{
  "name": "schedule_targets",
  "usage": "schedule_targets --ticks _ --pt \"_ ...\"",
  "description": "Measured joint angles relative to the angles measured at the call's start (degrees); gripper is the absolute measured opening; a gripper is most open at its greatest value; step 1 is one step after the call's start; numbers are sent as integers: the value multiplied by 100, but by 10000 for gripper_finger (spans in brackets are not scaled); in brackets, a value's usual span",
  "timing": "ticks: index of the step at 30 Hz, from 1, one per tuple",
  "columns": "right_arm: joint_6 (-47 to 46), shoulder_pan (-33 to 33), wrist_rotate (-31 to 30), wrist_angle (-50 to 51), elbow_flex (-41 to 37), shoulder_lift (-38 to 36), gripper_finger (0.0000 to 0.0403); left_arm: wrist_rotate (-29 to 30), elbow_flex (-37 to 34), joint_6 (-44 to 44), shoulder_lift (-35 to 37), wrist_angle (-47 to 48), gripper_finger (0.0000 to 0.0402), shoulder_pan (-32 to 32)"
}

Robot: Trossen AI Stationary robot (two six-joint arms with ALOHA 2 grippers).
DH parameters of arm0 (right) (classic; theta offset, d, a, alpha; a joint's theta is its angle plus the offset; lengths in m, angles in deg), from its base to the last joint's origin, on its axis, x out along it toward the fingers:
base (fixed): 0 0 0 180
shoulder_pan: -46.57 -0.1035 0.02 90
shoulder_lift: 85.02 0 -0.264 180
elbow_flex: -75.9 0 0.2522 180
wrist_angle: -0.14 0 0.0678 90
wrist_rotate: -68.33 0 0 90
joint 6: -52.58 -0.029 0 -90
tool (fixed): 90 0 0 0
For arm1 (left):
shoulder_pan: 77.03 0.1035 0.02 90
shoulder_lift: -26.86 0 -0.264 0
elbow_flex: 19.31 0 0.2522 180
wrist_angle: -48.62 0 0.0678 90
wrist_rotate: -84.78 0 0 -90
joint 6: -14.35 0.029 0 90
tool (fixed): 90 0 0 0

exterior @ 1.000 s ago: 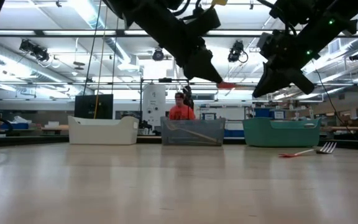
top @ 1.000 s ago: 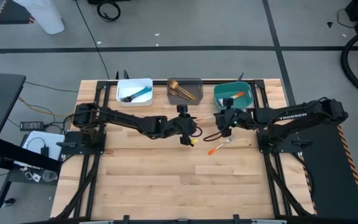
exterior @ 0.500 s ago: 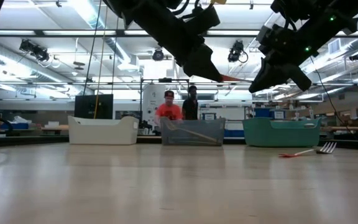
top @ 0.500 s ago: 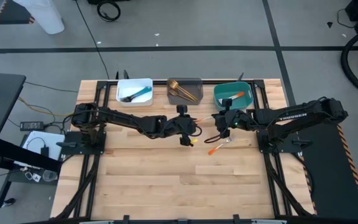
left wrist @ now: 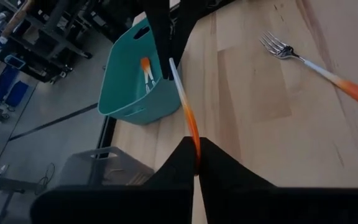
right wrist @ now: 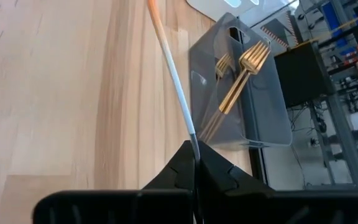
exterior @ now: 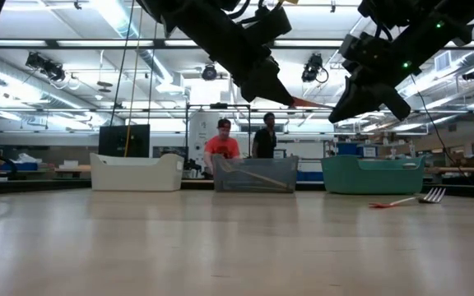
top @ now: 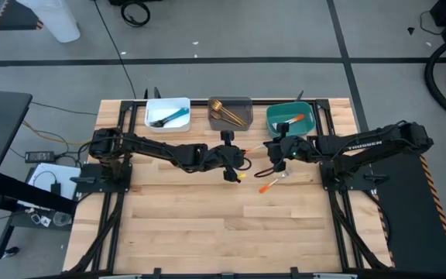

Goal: Sort silverware by color (type)
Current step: Put the right orange fork into the green bin

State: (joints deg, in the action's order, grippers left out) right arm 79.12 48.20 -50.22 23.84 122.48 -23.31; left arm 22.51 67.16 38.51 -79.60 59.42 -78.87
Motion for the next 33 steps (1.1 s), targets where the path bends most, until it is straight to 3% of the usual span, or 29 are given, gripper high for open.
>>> schedule_targets --ticks 6,9,15,23,33 --pt "-249 -91 -96 -85 9 0 65 -33 0 24 -4 -9 12 22" --pt "-341 -198 -614 -158 23 0 111 -83 0 24 -4 -23 12 57" --pt "-888 -232 -598 929 861 359 168 -256 0 -140 -4 136 12 210" --pt "-1339 -232 -285 2963 2486 1676 167 -468 0 -442 -4 347 12 306" --pt "-939 -232 -1 3820 3574 2440 142 -516 0 -705 7 355 12 333"
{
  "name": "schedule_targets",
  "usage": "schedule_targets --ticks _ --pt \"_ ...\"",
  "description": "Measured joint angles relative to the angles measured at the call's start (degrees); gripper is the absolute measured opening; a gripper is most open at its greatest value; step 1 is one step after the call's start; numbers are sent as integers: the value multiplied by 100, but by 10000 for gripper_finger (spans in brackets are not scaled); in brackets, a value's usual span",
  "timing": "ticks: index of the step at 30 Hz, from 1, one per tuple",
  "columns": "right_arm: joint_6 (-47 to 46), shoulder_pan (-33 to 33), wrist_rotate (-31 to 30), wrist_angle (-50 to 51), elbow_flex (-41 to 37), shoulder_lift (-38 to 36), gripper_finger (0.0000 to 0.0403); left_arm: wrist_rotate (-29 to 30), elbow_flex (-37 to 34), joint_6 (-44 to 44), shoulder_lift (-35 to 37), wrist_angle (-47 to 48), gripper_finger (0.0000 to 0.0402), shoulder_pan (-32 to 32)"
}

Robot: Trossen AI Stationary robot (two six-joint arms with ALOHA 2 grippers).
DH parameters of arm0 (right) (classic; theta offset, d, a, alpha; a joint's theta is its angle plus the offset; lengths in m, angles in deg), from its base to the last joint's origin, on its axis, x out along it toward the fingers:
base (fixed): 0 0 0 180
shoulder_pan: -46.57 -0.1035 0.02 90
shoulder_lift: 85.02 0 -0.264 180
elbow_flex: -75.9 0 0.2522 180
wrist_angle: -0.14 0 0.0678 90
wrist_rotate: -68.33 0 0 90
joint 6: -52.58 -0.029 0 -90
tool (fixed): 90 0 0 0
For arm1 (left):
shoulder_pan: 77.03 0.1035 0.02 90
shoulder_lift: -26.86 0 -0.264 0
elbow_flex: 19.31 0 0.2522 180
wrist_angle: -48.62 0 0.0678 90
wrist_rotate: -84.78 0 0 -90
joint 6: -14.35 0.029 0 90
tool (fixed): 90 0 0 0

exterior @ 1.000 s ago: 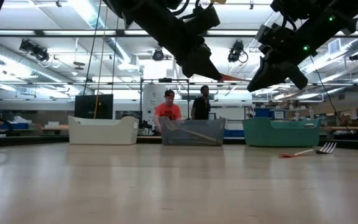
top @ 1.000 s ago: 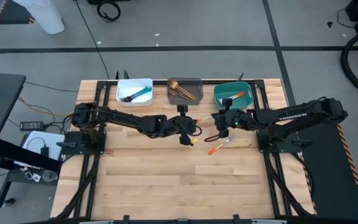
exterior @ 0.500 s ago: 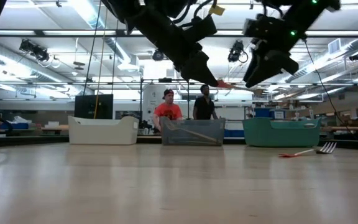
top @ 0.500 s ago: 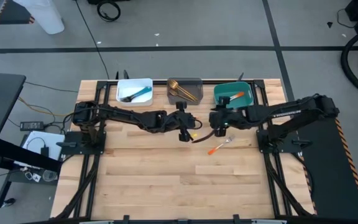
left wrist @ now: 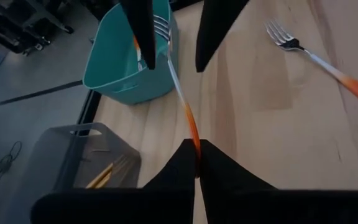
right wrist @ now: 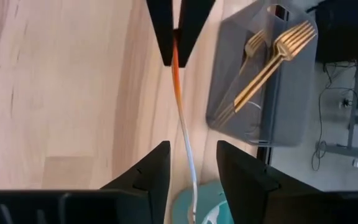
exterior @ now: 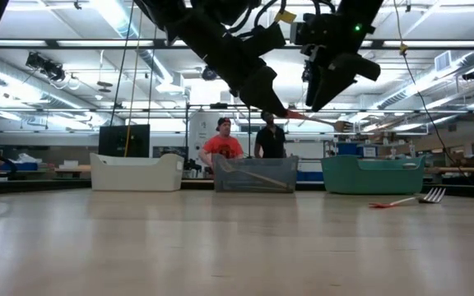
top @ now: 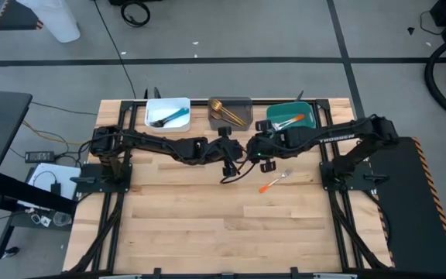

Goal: Sort silverware by color (type)
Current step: Put the right orange fork into the green bin

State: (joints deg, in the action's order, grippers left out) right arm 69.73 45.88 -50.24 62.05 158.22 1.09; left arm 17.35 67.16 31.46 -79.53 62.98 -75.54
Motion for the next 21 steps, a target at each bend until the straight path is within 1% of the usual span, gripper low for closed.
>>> schedule_targets --ticks 4,10,12,21 --pt "78 2 5 43 11 3 125 -31 0 -152 40 -4 13 35" --pt "99 -2 -4 75 13 3 104 -174 0 -120 42 -224 15 23" --pt "101 -4 -12 79 13 3 100 -287 0 -110 42 -262 14 23" --pt "103 -35 -16 81 13 3 98 -291 0 -23 42 -612 14 23"
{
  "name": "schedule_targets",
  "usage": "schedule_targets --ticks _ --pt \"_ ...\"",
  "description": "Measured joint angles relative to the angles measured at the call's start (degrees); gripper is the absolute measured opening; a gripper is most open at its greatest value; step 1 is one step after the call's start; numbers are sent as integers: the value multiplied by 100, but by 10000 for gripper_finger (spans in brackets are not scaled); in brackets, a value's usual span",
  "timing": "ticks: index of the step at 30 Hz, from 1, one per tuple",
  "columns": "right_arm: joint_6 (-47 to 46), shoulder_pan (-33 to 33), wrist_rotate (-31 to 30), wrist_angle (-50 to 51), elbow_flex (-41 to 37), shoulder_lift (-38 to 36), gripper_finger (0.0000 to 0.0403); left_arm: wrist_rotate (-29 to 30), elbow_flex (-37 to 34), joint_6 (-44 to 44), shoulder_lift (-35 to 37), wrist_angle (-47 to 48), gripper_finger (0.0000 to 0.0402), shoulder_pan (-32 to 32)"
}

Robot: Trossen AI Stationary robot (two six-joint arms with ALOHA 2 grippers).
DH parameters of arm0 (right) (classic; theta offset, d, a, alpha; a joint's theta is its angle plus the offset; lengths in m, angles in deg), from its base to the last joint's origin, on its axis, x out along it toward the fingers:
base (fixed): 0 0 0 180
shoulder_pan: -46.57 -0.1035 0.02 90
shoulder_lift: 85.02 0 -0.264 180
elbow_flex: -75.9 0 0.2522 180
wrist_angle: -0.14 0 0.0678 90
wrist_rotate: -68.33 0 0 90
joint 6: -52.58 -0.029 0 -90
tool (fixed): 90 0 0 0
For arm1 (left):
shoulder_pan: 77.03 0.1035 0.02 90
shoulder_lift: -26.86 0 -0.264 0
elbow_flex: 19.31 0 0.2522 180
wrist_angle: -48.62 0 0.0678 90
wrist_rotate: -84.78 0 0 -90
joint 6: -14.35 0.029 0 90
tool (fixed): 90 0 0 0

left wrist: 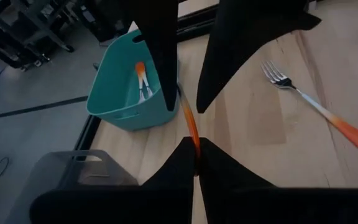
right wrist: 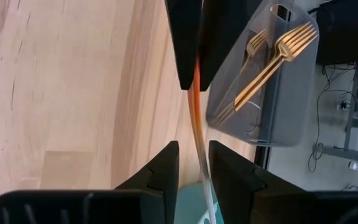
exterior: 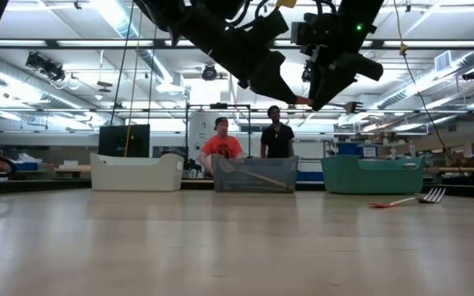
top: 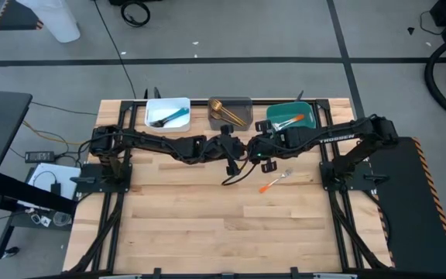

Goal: Sort silverware by color (type)
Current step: Put the right orange fork into the green bin

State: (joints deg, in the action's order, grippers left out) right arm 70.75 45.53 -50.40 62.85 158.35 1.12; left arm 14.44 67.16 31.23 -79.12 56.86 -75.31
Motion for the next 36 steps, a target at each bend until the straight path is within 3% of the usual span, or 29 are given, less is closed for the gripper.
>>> schedule_targets --ticks 5,13,27,36 --pt "109 0 -38 -1 0 0 81 0 0 13 0 -9 15 0" --pt "305 -7 15 33 -2 0 12 -23 0 98 0 29 16 -5" --pt "592 -7 -38 409 -10 -4 12 181 13 79 513 857 99 -79" --pt "887 107 22 502 -215 -117 12 186 2 -300 540 2206 105 -199"
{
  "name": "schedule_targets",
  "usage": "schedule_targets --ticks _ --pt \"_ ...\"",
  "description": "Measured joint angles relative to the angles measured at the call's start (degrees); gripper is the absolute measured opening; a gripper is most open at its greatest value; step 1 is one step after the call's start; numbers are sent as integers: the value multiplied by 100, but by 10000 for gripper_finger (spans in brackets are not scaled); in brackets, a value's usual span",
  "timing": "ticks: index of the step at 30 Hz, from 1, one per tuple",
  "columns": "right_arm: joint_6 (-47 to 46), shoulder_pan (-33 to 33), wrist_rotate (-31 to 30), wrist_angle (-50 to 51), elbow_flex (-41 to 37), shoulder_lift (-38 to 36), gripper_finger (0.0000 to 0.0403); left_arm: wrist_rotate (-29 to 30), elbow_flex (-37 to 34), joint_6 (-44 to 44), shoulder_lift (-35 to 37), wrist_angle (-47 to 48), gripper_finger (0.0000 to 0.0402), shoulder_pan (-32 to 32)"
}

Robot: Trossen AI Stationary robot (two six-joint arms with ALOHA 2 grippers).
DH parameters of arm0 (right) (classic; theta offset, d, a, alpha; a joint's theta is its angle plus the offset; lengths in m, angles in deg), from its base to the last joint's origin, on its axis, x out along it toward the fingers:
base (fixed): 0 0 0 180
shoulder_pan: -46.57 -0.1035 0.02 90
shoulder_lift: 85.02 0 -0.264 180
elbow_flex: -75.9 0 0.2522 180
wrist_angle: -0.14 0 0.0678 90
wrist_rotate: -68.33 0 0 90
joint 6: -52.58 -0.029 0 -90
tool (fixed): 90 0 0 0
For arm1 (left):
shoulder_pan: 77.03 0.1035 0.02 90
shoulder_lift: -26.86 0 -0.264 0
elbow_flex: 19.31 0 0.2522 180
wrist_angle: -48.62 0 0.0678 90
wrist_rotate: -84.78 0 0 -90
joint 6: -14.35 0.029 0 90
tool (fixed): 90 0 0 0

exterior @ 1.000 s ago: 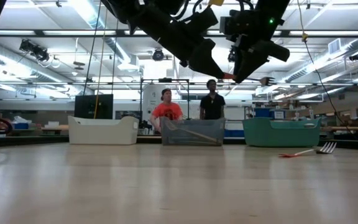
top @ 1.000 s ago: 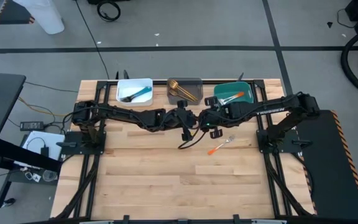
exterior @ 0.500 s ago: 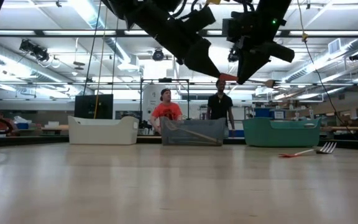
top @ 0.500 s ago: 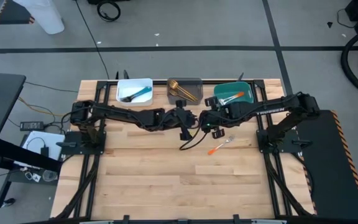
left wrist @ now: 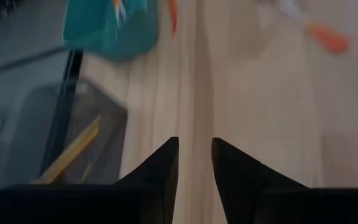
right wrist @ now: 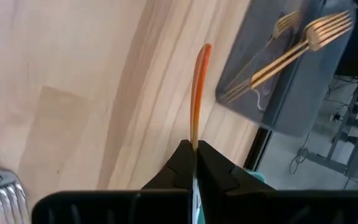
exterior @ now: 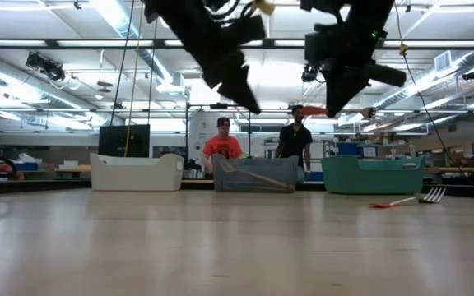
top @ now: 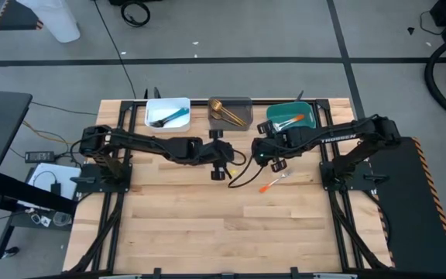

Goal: Sort silverware by color (type)
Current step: Put the right orange fork into the green bin

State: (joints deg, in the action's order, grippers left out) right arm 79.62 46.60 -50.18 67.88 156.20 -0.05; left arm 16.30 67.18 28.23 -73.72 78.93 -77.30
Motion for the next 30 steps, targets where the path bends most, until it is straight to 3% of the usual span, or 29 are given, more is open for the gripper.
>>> schedule_targets --ticks 6,11,20,25,30 --pt "634 392 5 -470 -688 -368 12 86 -11 -238 0 529 99 -128" --pt "1190 888 10 -719 -1056 -693 12 72 -701 -146 146 -179 88 -332" --pt "1971 2057 233 -675 -1107 -737 12 113 -1802 -441 751 -1086 84 -521" --pt "2889 2340 155 -732 -1107 -713 12 167 -2260 -629 1148 -1157 84 -579" --pt "3058 2677 238 -810 -1105 -526 12 256 -2694 -770 1567 -1213 84 -680"
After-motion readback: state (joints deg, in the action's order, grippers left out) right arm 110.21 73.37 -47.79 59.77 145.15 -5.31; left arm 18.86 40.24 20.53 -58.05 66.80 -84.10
